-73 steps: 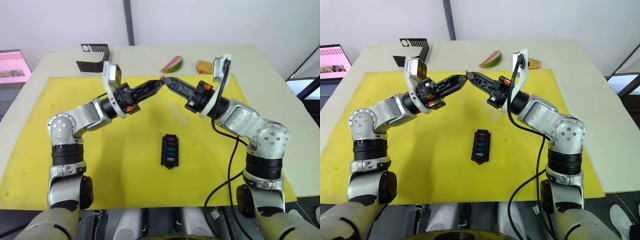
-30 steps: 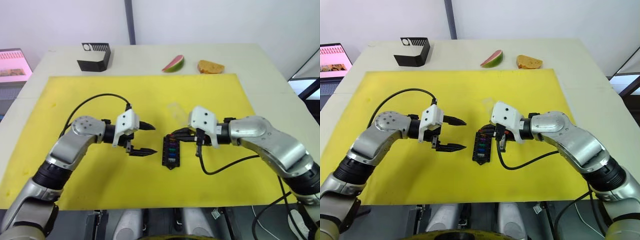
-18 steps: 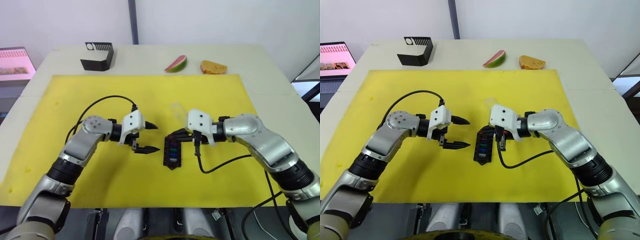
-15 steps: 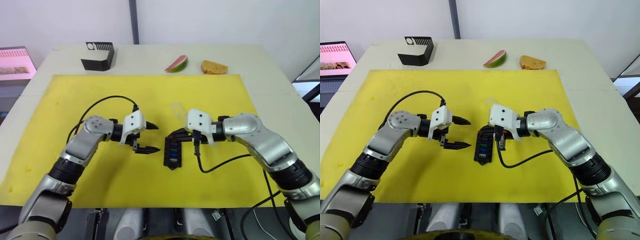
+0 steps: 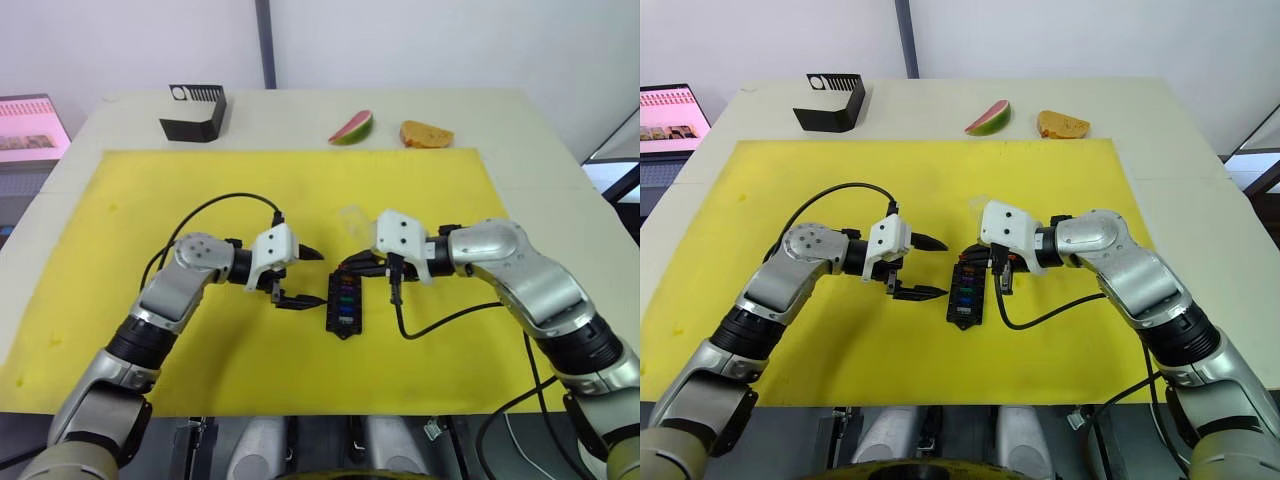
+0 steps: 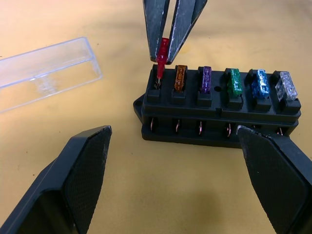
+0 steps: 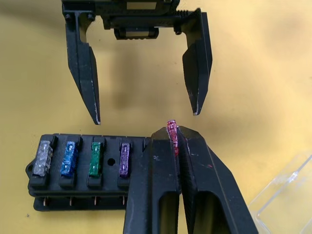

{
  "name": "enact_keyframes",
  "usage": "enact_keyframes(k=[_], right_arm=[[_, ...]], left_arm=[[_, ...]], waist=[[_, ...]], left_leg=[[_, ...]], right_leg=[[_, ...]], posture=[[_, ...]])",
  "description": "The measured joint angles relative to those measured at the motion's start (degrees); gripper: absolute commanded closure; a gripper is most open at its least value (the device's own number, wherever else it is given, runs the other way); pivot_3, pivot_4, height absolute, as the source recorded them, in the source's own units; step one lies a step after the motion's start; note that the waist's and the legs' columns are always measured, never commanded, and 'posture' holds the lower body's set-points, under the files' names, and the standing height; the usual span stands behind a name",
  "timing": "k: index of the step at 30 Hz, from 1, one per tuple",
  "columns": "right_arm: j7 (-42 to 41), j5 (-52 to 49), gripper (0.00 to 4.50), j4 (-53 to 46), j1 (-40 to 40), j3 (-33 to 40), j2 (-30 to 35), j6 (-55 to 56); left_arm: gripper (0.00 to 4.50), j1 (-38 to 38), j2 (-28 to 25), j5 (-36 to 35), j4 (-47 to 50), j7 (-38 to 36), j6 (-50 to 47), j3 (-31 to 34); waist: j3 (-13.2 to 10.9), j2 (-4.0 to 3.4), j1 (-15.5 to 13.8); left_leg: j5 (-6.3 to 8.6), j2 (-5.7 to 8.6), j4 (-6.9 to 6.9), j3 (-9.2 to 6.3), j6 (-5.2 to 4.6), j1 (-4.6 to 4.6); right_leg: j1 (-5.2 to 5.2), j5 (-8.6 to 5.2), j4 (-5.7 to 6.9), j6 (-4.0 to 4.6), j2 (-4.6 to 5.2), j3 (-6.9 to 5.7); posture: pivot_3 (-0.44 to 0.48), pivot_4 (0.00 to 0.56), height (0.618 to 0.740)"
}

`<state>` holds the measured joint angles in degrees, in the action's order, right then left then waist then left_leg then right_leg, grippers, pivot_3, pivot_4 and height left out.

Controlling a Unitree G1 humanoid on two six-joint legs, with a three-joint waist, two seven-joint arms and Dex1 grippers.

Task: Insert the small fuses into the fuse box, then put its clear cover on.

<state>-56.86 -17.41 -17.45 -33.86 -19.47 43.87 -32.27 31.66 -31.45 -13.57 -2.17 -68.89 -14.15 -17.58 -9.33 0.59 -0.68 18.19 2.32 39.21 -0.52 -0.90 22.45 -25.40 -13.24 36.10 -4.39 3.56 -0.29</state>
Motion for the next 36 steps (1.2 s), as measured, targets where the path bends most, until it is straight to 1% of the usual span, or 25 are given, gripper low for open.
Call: enact_keyframes(k=[12,21,36], right_arm=[[0.13,1.45,4.5,1.84,0.41,0.13,-0.58,-0.64],[0.13,1.64,4.5,1.97,0.79,0.13,-1.82,-1.09],[-0.1,2.71,4.5,2.0,1.53,0.13,-1.84,-1.24]], left_arm=[[0.18,0.0,0.58,0.55,0.0,0.09,0.02,0.0],[0.18,0.0,0.6,0.56,0.01,0.3,0.01,0.0],[0.18,0.01,0.67,0.56,0.09,0.27,-0.01,0.01]], waist=[[0.0,0.0,0.01],[0.0,0.0,0.01],[0.0,0.0,0.01]], left_leg=[[-0.04,0.0,0.01,0.0,0.07,0.0],[-0.07,0.0,0.02,0.01,0.13,0.0],[-0.12,0.02,0.04,0.01,0.2,-0.01]], right_leg=[[0.0,0.0,0.02,0.0,-0.02,0.0],[0.0,0.0,0.03,-0.01,-0.02,-0.01],[0.01,0.01,0.06,-0.01,-0.03,-0.01]], posture=[[0.0,0.15,0.74],[0.0,0.15,0.74],[0.0,0.15,0.74]])
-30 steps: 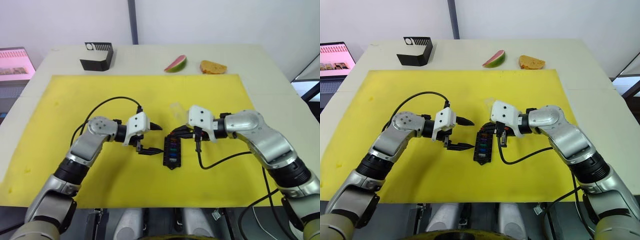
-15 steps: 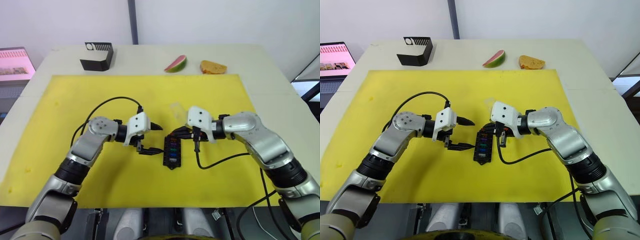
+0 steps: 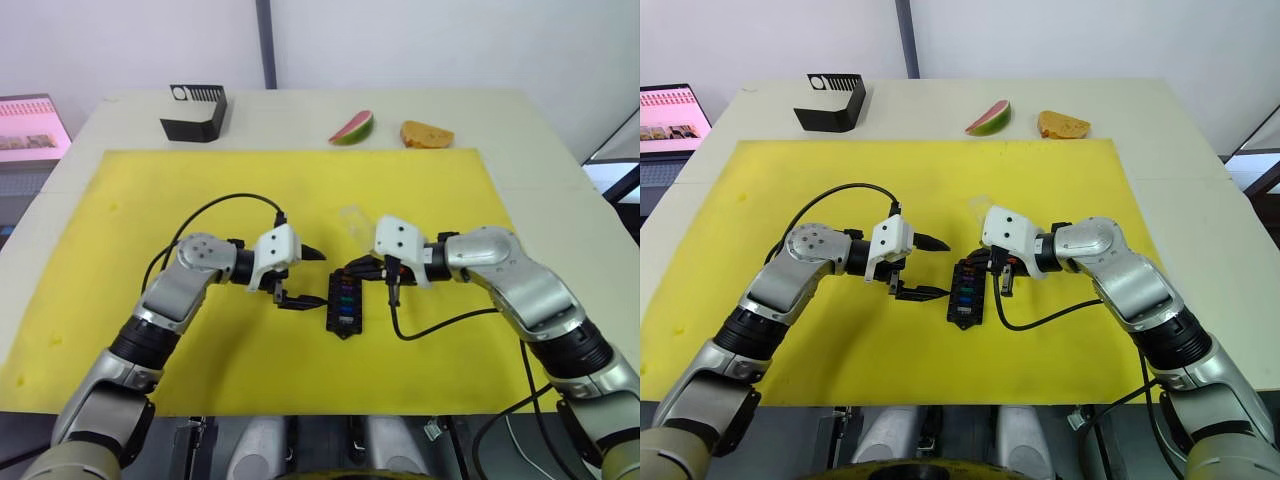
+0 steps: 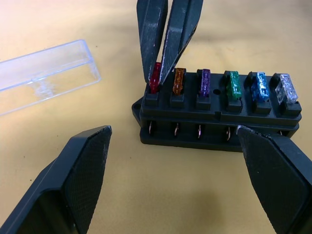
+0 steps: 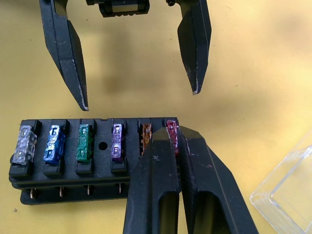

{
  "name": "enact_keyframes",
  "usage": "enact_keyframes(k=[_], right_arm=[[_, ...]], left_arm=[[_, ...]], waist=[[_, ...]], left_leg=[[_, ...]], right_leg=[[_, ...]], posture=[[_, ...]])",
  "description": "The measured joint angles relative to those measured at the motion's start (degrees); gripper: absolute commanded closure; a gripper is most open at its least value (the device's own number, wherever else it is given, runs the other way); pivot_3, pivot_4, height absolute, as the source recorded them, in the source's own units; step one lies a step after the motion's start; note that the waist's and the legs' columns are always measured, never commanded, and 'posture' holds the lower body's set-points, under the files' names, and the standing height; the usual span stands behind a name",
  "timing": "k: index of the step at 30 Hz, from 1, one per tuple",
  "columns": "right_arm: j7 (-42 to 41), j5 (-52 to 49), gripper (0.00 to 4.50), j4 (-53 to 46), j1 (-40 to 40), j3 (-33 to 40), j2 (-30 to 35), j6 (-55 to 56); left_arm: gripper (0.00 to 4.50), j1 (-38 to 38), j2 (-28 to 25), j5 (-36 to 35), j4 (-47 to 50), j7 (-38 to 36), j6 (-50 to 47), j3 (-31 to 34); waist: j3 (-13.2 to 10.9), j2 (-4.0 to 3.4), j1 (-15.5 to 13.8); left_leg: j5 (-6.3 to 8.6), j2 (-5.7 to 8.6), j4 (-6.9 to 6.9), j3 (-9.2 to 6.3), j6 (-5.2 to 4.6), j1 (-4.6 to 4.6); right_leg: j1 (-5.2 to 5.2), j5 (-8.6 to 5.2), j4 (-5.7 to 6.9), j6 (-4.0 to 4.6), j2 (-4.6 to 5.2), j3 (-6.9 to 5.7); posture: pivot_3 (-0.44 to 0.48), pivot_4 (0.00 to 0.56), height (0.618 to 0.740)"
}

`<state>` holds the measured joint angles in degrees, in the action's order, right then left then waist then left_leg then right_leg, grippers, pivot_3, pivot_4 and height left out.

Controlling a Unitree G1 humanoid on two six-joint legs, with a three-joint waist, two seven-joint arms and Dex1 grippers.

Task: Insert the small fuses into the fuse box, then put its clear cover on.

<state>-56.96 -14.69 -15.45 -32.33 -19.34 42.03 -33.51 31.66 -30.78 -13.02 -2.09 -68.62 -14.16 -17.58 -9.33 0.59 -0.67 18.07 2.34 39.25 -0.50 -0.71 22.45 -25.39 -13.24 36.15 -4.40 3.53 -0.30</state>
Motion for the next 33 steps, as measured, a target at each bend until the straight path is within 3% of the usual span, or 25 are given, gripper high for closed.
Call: enact_keyframes(k=[21,24,30,33], right_arm=[[-0.78,1.03,4.5,1.76,-0.51,0.0,-1.01,0.14],[-0.74,0.98,3.49,1.75,-0.6,0.09,-1.07,0.02],[-0.71,0.18,0.52,0.18,-1.58,2.43,-0.87,-2.36],[-1.07,-1.58,0.52,-2.59,-2.15,5.01,-0.31,-3.76]], left_arm=[[0.18,0.04,0.47,0.05,0.0,-0.01,0.02,0.0],[0.0,0.14,0.49,0.07,-0.02,-0.02,0.03,0.0],[0.0,0.67,0.55,0.07,-0.05,-0.05,0.07,0.05],[0.0,0.68,0.52,0.06,-0.05,-0.2,0.1,0.08]], waist=[[0.01,0.0,0.02],[0.01,0.0,0.02],[0.01,0.0,0.01],[0.01,0.0,0.0]], left_leg=[[-0.02,0.0,0.02,0.01,0.04,-0.03],[-0.03,0.0,0.03,0.01,0.05,-0.03],[-0.03,0.0,0.03,0.01,0.06,-0.02],[-0.03,0.0,0.03,0.01,0.04,-0.03]], right_leg=[[0.01,0.0,0.05,0.0,-0.01,0.0],[0.01,0.0,0.05,0.0,-0.01,0.0],[0.01,0.0,0.05,0.0,-0.01,0.0],[0.01,0.0,0.06,0.0,-0.01,0.0]], posture=[[0.0,0.15,0.74],[0.0,0.15,0.74],[0.0,0.15,0.74],[0.0,0.15,0.74]])
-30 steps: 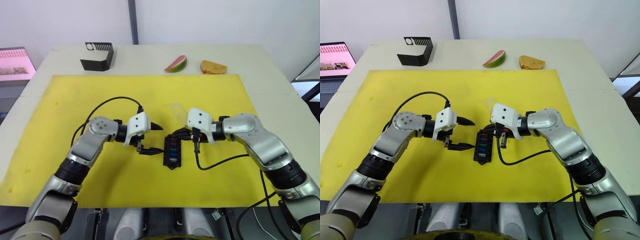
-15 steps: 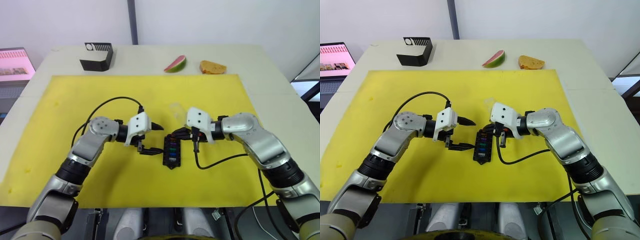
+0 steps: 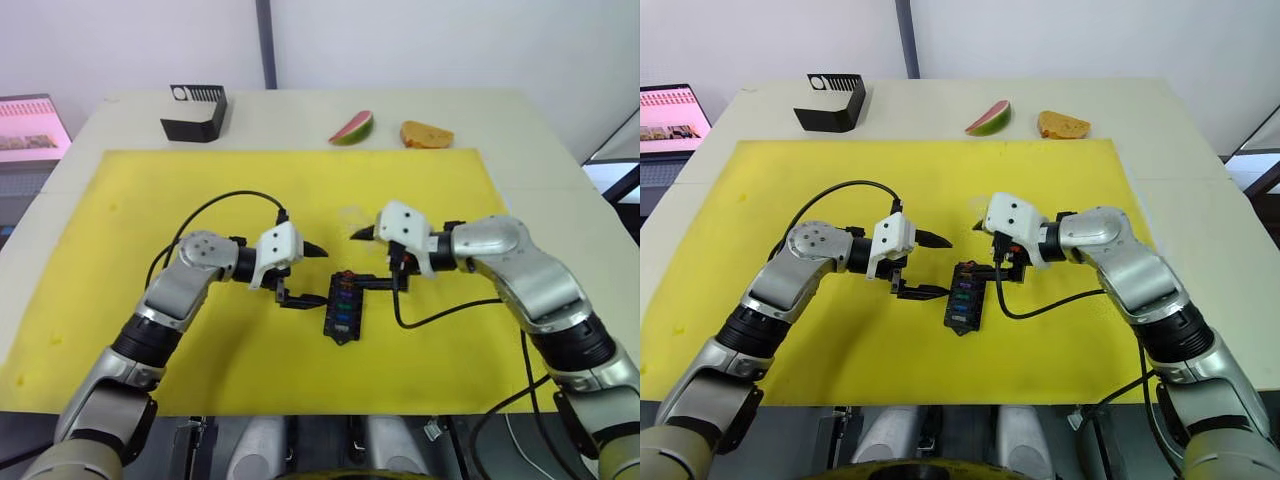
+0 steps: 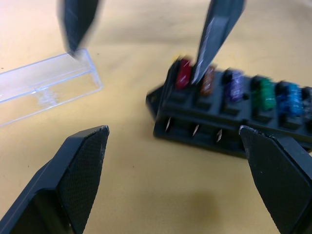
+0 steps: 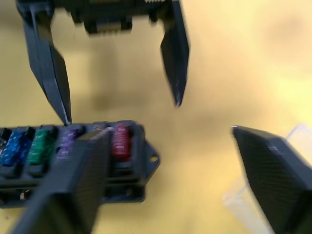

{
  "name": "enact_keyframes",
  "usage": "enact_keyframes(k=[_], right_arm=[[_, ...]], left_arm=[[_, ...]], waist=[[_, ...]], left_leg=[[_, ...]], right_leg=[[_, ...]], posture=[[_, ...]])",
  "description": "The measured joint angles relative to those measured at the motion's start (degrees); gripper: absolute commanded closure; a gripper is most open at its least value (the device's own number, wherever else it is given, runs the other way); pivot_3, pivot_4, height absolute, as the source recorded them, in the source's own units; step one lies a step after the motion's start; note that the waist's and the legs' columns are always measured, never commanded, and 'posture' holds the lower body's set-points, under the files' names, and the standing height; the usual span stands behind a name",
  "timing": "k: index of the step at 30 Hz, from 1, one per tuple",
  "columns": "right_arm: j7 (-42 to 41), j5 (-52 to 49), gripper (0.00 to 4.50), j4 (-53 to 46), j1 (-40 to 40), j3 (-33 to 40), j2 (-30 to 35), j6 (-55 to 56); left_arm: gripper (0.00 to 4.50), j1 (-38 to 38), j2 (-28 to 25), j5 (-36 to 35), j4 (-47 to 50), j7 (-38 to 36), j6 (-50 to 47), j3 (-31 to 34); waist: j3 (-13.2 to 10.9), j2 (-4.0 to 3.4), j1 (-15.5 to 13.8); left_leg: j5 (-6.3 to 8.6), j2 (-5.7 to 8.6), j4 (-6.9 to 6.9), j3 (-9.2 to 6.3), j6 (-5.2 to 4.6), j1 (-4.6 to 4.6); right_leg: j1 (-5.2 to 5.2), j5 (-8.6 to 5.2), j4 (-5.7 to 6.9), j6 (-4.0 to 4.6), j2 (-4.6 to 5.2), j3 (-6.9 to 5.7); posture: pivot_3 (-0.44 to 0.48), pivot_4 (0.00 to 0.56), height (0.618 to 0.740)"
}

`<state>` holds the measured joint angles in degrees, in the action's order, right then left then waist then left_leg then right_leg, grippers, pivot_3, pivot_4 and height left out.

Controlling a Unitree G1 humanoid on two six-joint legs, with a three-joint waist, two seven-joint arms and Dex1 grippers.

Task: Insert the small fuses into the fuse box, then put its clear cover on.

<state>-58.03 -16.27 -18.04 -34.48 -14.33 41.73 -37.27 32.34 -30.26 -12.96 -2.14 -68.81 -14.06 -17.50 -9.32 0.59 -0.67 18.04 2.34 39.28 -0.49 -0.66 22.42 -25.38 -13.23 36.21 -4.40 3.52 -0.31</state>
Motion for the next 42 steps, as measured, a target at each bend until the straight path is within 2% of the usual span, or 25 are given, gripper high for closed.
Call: enact_keyframes(k=[7,10,12,16,17,27,32,42], right_arm=[[0.2,-3.58,0.52,-1.49,3.98,3.39,-0.68,-0.24],[1.38,-4.85,1.37,-1.23,6.31,4.61,-2.52,-0.05],[1.65,-6.45,2.25,-0.78,7.23,5.9,-3.65,-0.03],[2.36,-9.53,4.34,0.28,7.71,8.52,-5.32,-1.29],[2.77,-9.65,4.46,0.76,7.73,8.56,-5.71,-1.3],[4.96,-6.3,4.46,2.35,10.88,4.65,-5.79,-1.22],[6.48,-3.13,4.46,-0.05,10.8,2.24,-3.41,-1.22],[7.61,-4.15,4.46,-2.06,11.09,2.99,-3.44,-3.3]], left_arm=[[0.0,-0.14,-0.06,-0.03,0.02,-1.04,0.64,0.0],[0.0,-0.14,-0.01,-0.02,0.02,-1.11,0.99,0.0],[0.0,-0.14,0.08,-0.01,0.02,-1.17,1.1,-0.01],[0.0,-0.14,0.12,-0.01,-0.01,-1.43,1.34,-0.01],[0.0,-0.14,0.13,0.0,-0.02,-1.45,1.56,-0.01],[0.0,-0.1,0.56,0.08,-1.18,-1.4,2.22,-0.01],[0.0,-0.05,0.84,0.56,-1.63,-1.36,2.38,-0.01],[0.0,0.0,1.72,1.02,-1.73,-1.14,2.39,0.0]], waist=[[0.01,0.01,-0.04],[0.01,0.01,-0.01],[0.01,0.01,0.03],[0.01,0.01,0.01],[0.01,0.01,0.01],[0.02,0.0,0.02],[0.08,0.01,-0.06],[0.09,0.01,-0.04]], left_leg=[[0.01,0.01,0.01,0.0,-0.03,0.0],[0.02,0.01,0.02,0.0,-0.03,0.0],[0.01,0.01,0.02,0.0,-0.03,0.0],[0.02,0.01,0.02,0.0,-0.03,-0.01],[0.01,0.01,0.02,0.0,-0.03,-0.01],[0.02,0.01,0.03,0.01,-0.03,-0.02],[0.03,0.01,0.03,0.01,-0.05,-0.1],[0.11,0.02,0.06,0.01,-0.19,-0.13]], right_leg=[[0.02,0.0,0.0,0.0,0.01,0.0],[0.02,0.0,0.01,0.0,0.01,0.0],[0.01,0.0,0.03,0.0,0.0,0.01],[0.02,0.0,0.03,0.0,0.0,0.0],[0.02,0.0,0.03,0.0,0.0,0.01],[0.02,0.0,0.05,0.0,-0.01,0.0],[0.12,0.0,0.03,0.0,-0.01,0.0],[0.17,0.0,0.02,0.0,-0.01,0.0]], posture=[[0.0,0.15,0.74],[0.0,0.15,0.74],[0.0,0.15,0.74],[0.0,0.15,0.74],[0.0,0.15,0.74],[0.0,0.15,0.74],[0.0,0.15,0.74],[0.0,0.15,0.74]])
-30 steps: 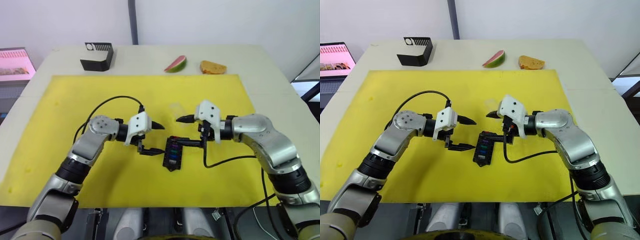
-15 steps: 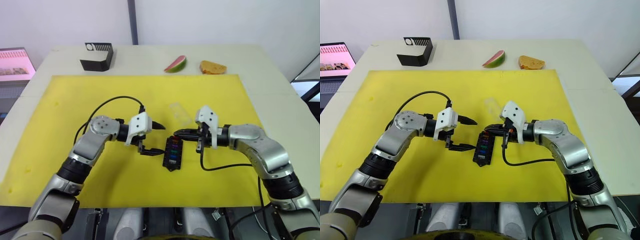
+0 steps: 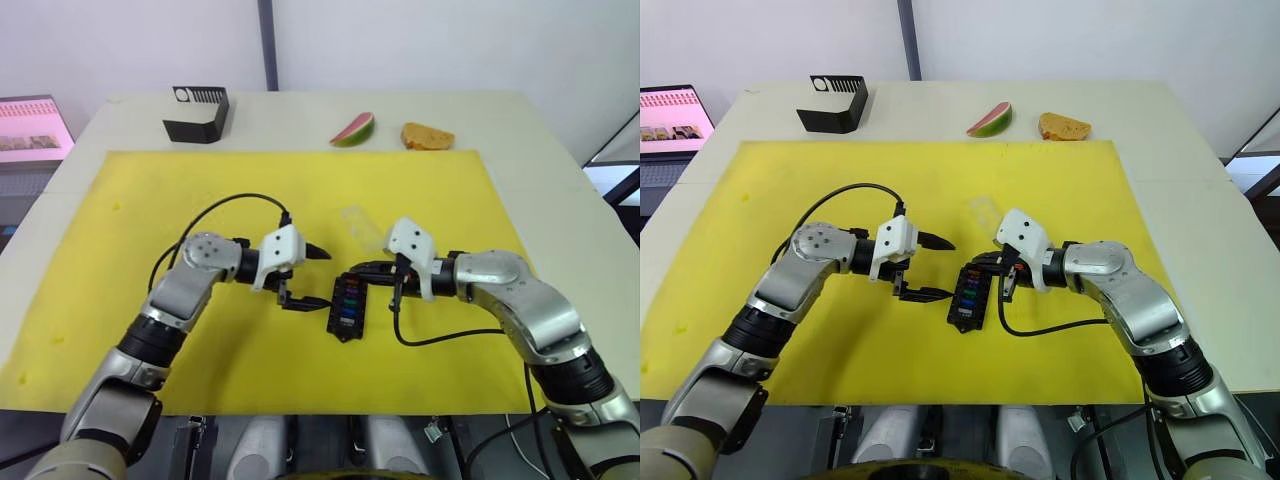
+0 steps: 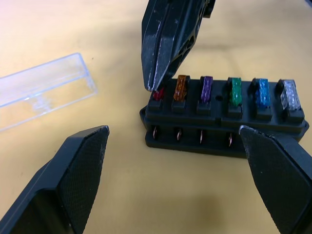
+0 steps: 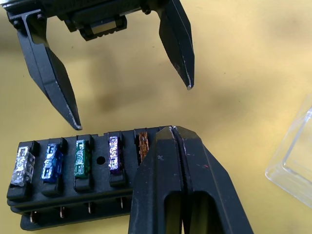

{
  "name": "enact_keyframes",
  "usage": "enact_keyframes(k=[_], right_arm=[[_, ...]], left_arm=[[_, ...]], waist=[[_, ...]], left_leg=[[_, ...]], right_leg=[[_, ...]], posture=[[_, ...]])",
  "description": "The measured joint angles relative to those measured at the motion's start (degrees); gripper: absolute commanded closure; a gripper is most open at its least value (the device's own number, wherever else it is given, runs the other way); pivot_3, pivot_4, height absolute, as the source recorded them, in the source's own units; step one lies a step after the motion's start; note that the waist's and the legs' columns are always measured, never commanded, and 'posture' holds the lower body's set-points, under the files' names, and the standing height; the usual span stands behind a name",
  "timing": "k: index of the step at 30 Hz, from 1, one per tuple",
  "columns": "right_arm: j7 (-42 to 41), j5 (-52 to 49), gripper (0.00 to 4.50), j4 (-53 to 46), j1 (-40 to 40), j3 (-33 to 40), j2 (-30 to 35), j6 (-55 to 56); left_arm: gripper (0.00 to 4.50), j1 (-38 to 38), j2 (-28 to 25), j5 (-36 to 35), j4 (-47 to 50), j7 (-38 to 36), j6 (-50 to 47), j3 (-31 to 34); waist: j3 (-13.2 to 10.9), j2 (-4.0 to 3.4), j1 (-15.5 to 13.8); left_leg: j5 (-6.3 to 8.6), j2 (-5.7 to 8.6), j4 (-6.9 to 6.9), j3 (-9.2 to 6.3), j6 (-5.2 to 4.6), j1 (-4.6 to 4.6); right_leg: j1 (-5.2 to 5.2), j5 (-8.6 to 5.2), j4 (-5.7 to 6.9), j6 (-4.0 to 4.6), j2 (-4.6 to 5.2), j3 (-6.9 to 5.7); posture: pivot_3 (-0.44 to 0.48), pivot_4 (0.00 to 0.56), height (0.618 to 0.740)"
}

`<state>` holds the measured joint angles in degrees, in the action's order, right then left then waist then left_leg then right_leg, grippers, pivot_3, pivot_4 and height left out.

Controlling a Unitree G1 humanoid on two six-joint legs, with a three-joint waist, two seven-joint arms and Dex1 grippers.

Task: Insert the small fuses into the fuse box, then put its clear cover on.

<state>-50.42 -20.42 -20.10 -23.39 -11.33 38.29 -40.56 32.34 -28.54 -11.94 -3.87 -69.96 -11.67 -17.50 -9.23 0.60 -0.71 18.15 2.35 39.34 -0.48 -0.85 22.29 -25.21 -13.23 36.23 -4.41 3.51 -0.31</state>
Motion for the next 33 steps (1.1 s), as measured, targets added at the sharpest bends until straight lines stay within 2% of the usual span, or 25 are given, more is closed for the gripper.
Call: enact_keyframes(k=[4,7,8,10,12,13,16,17,19,22,27,33], right_arm=[[0.36,-3.93,4.46,-2.39,0.86,3.17,-0.48,-2.91],[3.32,-7.06,4.46,-5.86,1.97,11.75,0.52,-5.25],[4.33,-7.09,4.22,-6.38,3.34,14.37,1.41,-5.33],[6.19,-7.42,3.63,-6.88,6.54,17.88,1.77,-6.19],[7.48,-8.43,2.73,-7.17,10.29,21.35,2.12,-8.03],[7.91,-9.08,2.13,-7.63,12.04,23.21,2.62,-8.7],[9.21,-10.76,0.71,-10.99,17.87,31.25,4.58,-11.1],[9.55,-11.55,0.09,-12.43,20.25,34.19,5.25,-11.98],[10.09,-12.84,0.04,-14.14,22.89,37.48,5.65,-13.64],[12.05,-14.64,0.04,-15.97,22.82,36.93,4.82,-15.32],[20.84,-14.63,0.04,-14.98,11.6,26.75,-2.56,-18.52],[33.9,-8.73,0.04,-6.56,-3.15,14.87,-13.62,-23.19]], left_arm=[[0.0,-1.95,-0.33,-0.81,2.18,1.59,-0.07,2.37],[0.0,-7.76,-3.18,-4.21,7.61,3.55,-1.85,8.07],[0.0,-9.47,-4.16,-5.49,9.14,4.38,-3.48,10.08],[0.0,-12.79,-5.39,-8.13,11.29,6.28,-7.11,13.9],[0.0,-16.14,-6.35,-10.21,13.26,7.88,-10.02,16.65],[0.0,-17.69,-6.89,-10.88,14.23,8.34,-10.85,17.34],[0.0,-22.73,-9.19,-13.84,17.14,8.93,-14.15,20.28],[0.0,-24.04,-10.0,-14.99,17.95,9.06,-15.47,21.47],[0.0,-24.49,-10.29,-17.31,19.23,9.89,-17.79,23.56],[0.0,-23.08,-10.29,-19.99,21.19,11.0,-20.27,24.14],[0.0,-19.63,-8.95,-20.28,23.02,14.82,-20.55,23.2],[0.0,-18.54,-9.79,-20.31,23.14,16.89,-20.92,23.27]], waist=[[-0.01,-0.01,0.08],[-0.01,-0.01,0.28],[-0.01,-0.02,0.14],[0.0,-0.02,-0.09],[0.0,-0.02,-0.11],[0.0,-0.02,-0.1],[0.0,-0.03,-0.04],[0.0,-0.03,-0.04],[0.0,-0.04,-0.05],[0.0,-0.04,-0.01],[0.01,-0.05,0.4],[0.01,-0.06,0.39]], left_leg=[[0.01,0.0,0.0,0.0,-0.01,0.04],[0.0,-0.06,-0.03,0.0,0.0,0.06],[0.02,-0.06,-0.04,-0.01,-0.02,0.05],[0.02,-0.06,-0.05,-0.03,-0.03,0.04],[0.04,-0.05,-0.04,-0.02,-0.06,0.05],[0.05,-0.04,-0.04,-0.02,-0.07,0.05],[0.05,-0.05,-0.09,-0.02,-0.07,0.04],[0.05,-0.07,-0.1,-0.02,-0.06,0.02],[0.04,-0.07,-0.1,-0.02,-0.06,-0.04],[0.04,-0.07,-0.1,-0.02,-0.06,-0.26],[0.02,-0.07,-0.16,-0.02,-0.02,-0.3],[-0.22,-0.06,-0.15,-0.01,0.41,-0.03]], right_leg=[[-0.06,0.0,0.01,0.0,0.01,0.01],[-0.14,0.0,0.02,0.0,0.0,0.02],[-0.12,0.0,0.02,0.0,0.0,0.02],[-0.08,0.0,0.01,0.0,0.03,0.02],[-0.06,0.0,0.0,0.0,0.06,0.03],[-0.06,0.0,-0.01,0.0,0.06,0.03],[-0.08,0.0,-0.01,0.01,0.06,0.03],[-0.06,0.0,-0.01,0.01,0.05,0.03],[0.01,0.0,-0.01,0.01,0.06,0.03],[0.21,0.0,-0.01,0.02,0.06,0.03],[0.19,-0.01,0.01,0.03,0.02,0.03],[-0.09,-0.01,0.02,0.03,0.02,0.03]], posture=[[0.0,0.15,0.74],[0.0,0.15,0.74],[0.0,0.15,0.74],[0.0,0.15,0.74],[0.0,0.15,0.74],[0.0,0.15,0.74],[0.0,0.15,0.74],[0.0,0.15,0.74],[0.0,0.15,0.74],[0.0,0.15,0.74],[0.0,0.15,0.74],[0.0,0.15,0.74]])
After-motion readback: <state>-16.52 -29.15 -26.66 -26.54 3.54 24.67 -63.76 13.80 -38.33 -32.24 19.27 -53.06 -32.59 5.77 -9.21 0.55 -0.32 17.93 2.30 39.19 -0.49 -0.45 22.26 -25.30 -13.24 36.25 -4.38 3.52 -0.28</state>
